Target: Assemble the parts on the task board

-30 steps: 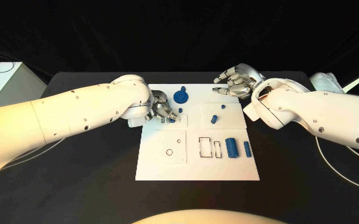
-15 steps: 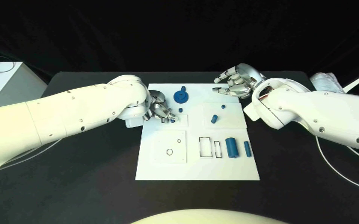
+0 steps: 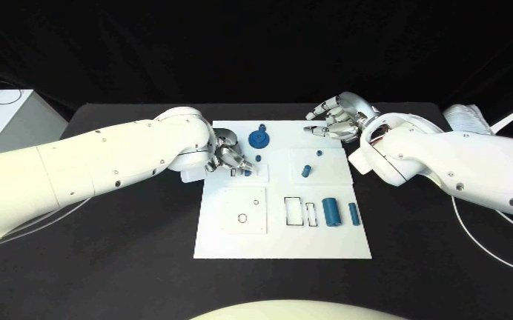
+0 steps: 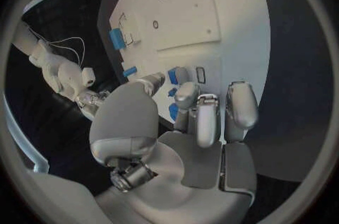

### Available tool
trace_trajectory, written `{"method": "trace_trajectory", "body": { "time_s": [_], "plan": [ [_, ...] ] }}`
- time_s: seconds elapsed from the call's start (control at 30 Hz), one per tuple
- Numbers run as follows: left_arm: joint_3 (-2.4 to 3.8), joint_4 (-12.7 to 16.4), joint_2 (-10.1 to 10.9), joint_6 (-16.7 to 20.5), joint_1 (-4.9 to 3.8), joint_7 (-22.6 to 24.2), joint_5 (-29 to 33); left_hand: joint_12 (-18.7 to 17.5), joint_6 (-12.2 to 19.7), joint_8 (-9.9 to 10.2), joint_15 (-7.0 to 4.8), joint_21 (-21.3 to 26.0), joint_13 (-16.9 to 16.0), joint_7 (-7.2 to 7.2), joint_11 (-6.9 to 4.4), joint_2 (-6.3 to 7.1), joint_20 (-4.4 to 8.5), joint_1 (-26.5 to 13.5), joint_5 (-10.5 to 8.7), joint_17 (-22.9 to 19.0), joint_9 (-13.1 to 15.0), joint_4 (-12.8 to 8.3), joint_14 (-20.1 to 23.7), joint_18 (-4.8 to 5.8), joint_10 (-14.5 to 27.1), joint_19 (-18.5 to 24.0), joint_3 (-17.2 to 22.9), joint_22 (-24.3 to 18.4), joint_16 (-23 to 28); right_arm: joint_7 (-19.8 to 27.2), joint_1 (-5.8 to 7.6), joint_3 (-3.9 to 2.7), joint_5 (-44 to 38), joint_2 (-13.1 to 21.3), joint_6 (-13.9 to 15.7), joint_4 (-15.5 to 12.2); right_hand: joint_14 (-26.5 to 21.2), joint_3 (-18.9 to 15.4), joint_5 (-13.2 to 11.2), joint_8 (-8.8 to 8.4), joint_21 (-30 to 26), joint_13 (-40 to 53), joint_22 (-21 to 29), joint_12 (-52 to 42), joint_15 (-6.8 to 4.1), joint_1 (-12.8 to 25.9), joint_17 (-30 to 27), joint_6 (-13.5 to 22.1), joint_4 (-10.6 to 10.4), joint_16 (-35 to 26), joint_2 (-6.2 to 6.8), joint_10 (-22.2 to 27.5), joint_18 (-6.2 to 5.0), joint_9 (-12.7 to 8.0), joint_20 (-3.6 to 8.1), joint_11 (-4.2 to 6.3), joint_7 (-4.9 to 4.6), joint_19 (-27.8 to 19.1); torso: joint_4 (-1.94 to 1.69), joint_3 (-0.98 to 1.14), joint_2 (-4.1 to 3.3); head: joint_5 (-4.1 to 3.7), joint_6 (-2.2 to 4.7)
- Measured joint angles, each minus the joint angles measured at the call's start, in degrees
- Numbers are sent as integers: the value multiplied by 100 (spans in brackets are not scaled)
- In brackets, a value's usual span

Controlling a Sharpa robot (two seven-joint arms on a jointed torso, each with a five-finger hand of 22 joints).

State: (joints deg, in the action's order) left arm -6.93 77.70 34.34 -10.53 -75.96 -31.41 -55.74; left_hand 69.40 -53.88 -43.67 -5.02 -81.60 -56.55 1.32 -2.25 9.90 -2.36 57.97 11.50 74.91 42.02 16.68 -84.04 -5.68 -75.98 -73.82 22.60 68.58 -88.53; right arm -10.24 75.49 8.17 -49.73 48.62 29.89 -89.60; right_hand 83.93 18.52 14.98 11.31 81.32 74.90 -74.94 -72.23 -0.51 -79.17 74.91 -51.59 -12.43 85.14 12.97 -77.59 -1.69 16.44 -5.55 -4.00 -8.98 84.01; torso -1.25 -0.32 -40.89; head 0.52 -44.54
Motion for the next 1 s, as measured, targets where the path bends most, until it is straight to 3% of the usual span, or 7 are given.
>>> {"method": "trace_trajectory", "body": {
  "time_s": [0.2,0.4,0.5,0.63,0.77,1.0],
  "plan": [
    [39,54,49,115,4,57,52,0,0,0,0,23,22,0,0,0,0,0,-19,0,0,16,0,0,0,0,-64,-3,0,0,-4,0,1,0,0,7,0,16,-28,22,0,0,0,0,0,0,0,0,-16,0,0,0,0,0,0,0,0,0,2,-2,0,-3,19],
    [197,122,190,201,4,92,120,-52,0,23,0,34,75,0,0,0,0,0,-41,0,-1,6,0,0,44,0,-106,-48,10,0,-8,0,1,0,0,17,0,16,-28,22,0,0,1,0,0,0,0,0,-15,0,0,0,0,0,0,0,0,0,1,-2,1,-3,37],
    [298,120,275,211,2,100,168,-208,66,86,0,119,280,65,28,14,11,14,-41,0,-1,-8,0,-1,209,94,-150,-184,96,0,-9,0,2,1,0,23,0,16,-28,22,0,2,1,0,0,0,-1,0,-16,0,0,0,0,0,0,0,0,0,1,-2,1,-11,48],
    [442,2,358,194,-28,130,279,-449,323,267,64,266,610,175,135,-42,-31,228,2,-1,-41,0,0,0,465,300,-191,-448,235,0,-10,0,6,1,0,48,0,16,-28,22,0,4,1,0,0,0,-1,0,-15,0,0,0,0,0,0,0,0,0,1,-2,1,-14,72],
    [535,-234,370,154,-103,172,396,-484,607,647,177,266,704,339,239,-72,-60,378,2,-1,-235,-8,11,-1,569,330,-246,-474,267,5,-11,0,13,-10,1,80,0,16,-27,22,0,4,2,0,0,0,2,0,-15,0,0,0,0,0,0,0,0,0,2,-2,1,1,107],
    [591,-701,220,111,-191,254,415,-603,698,909,238,333,883,430,338,-126,-115,548,26,-1,-408,0,10,0,668,379,-284,-545,300,11,-11,0,25,-22,2,114,0,16,-27,22,0,4,2,0,0,0,4,0,-15,0,0,0,0,0,0,0,0,0,12,-4,-13,16,161]
  ]
}}
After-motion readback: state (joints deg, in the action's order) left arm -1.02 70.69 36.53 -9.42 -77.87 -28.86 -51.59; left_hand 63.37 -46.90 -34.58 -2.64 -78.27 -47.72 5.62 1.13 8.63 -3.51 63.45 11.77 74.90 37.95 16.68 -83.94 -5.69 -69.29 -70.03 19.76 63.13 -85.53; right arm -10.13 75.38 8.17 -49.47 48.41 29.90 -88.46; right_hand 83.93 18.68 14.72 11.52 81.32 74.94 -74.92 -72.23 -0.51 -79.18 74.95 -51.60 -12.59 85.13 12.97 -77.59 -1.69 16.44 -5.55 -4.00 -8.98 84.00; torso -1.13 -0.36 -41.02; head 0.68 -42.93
